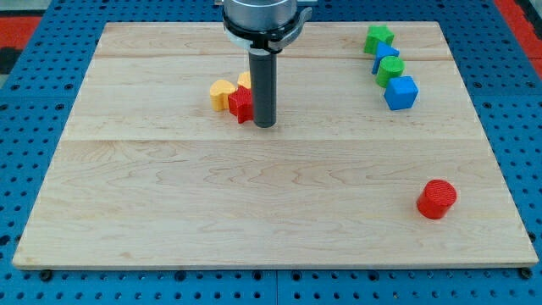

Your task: Push the red circle to the right side of the red star

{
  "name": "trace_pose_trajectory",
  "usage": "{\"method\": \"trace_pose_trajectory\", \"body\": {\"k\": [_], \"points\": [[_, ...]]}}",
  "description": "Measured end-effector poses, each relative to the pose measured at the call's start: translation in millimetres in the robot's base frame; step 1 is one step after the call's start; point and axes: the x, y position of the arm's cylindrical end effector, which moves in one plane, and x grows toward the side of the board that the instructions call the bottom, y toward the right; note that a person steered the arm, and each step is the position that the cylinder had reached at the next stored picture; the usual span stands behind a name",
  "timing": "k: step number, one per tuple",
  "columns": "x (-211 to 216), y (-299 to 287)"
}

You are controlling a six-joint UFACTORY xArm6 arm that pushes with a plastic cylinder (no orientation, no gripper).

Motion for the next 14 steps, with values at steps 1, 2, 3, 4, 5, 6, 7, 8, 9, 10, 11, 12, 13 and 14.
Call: {"method": "trace_pose_trajectory", "body": {"k": [1, 2, 3, 4, 5, 6, 7, 8, 9, 10, 11, 12, 13, 14], "points": [[0.1, 12.3], [5.7, 78.4], [8.9, 179.6], [44.5, 279.3], [121.8, 330.2], [189.0, 324.4], [199.9, 287.6], [195.8, 262.0], [182.5, 239.6], [165.5, 221.0], [154.6, 212.0], [154.6, 212.0], [149.9, 207.6], [130.5, 193.3]]}}
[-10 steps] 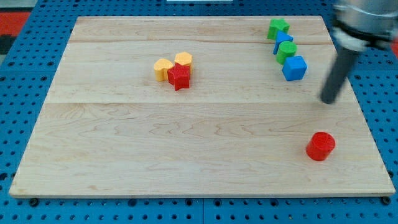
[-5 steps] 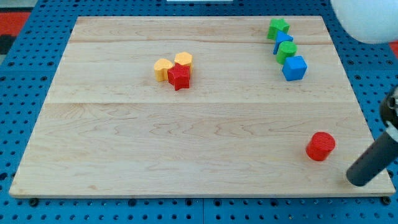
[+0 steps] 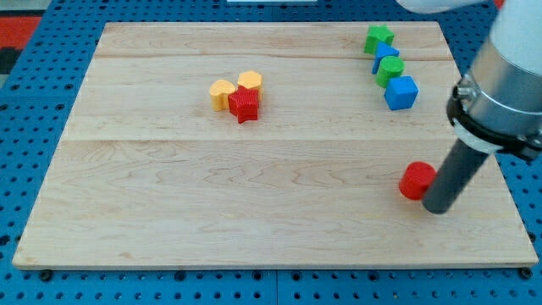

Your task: Push the red circle to the right side of the red star

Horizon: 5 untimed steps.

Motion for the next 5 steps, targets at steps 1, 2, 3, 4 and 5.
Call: {"method": "trace_pose_trajectory", "body": {"k": [1, 2, 3, 4, 5], "points": [[-36.2, -37.2], [-71.4, -69.1], [-72.2, -57.2], [-71.2, -31.3], [-74.1, -12.7]]}}
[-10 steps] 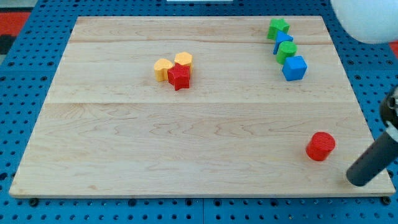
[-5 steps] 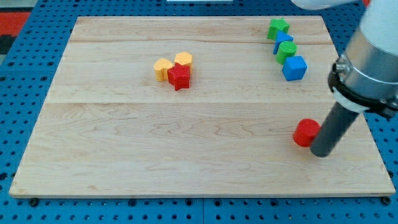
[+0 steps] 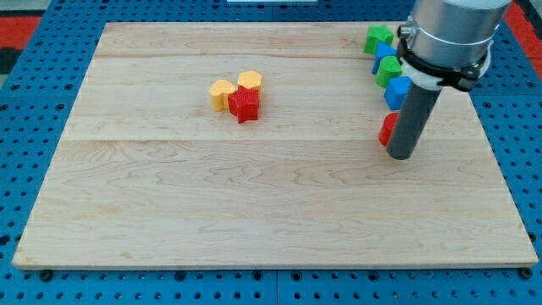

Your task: Push the red circle to the right side of the red star

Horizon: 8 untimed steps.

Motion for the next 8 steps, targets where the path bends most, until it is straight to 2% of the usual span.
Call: {"method": "trace_pose_trajectory", "body": {"k": [1, 2, 5, 8], "points": [[0.0, 42.1], [-18.4, 47.8], [-54.8, -96.7], [-75.1, -110.3]]}}
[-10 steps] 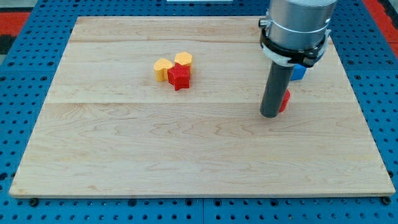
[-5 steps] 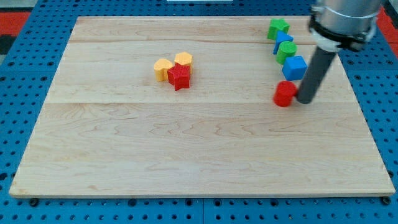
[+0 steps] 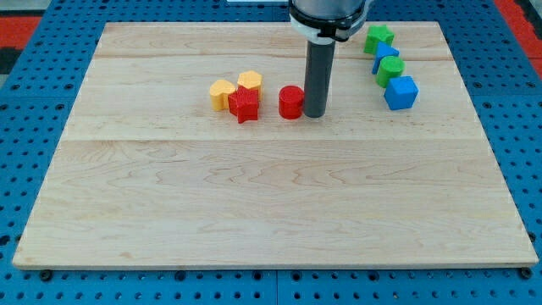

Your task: Push the red circle to the right side of the red star

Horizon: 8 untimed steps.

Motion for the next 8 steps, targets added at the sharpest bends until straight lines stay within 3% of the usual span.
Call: {"method": "trace_pose_trajectory", "body": {"k": [6, 8], "points": [[-6.4, -31.6], [9.9, 85.2]]}}
